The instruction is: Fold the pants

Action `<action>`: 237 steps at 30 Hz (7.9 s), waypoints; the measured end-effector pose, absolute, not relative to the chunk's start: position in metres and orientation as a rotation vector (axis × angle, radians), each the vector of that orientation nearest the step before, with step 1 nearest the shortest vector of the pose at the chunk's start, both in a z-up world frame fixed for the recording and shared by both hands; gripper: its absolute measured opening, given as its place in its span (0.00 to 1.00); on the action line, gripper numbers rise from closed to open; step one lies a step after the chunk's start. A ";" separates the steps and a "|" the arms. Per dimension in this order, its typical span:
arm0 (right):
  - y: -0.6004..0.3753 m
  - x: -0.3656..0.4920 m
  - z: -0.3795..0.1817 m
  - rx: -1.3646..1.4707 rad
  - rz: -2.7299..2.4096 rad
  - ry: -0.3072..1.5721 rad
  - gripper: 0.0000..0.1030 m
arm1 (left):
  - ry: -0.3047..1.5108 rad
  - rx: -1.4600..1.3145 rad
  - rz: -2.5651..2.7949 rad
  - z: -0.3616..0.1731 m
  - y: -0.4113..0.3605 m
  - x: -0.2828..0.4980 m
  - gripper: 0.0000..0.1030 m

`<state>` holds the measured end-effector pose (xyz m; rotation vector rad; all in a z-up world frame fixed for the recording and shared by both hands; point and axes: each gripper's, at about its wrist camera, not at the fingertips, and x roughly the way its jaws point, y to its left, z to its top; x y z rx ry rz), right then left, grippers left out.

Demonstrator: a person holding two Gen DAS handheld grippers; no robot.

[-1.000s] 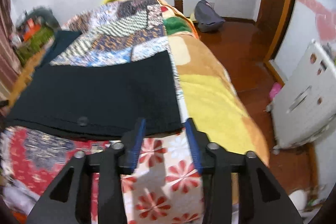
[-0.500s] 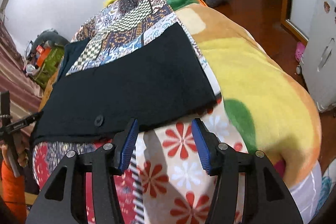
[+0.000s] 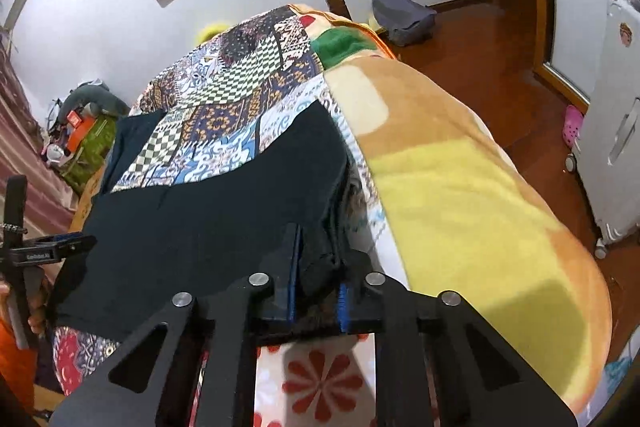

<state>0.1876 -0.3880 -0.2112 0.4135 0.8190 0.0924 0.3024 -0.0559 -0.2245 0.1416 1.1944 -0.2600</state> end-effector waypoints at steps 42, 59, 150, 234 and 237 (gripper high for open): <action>-0.199 0.265 -0.050 0.223 0.531 0.524 0.09 | 0.795 -0.048 -0.053 -0.123 0.071 0.208 0.94; -0.075 0.234 -0.159 0.007 0.814 0.850 0.09 | 0.836 -0.137 0.036 -0.141 0.122 0.187 0.94; -0.181 0.226 -0.128 -0.031 0.601 0.661 0.69 | 0.843 -0.216 0.227 -0.149 0.168 0.171 1.00; -0.243 0.218 -0.228 0.109 0.548 0.992 0.70 | 0.848 -0.055 -0.418 -0.113 -0.079 0.254 0.14; -0.243 0.215 -0.227 0.104 0.546 0.990 0.70 | 0.923 -0.005 -0.449 -0.133 -0.092 0.243 0.14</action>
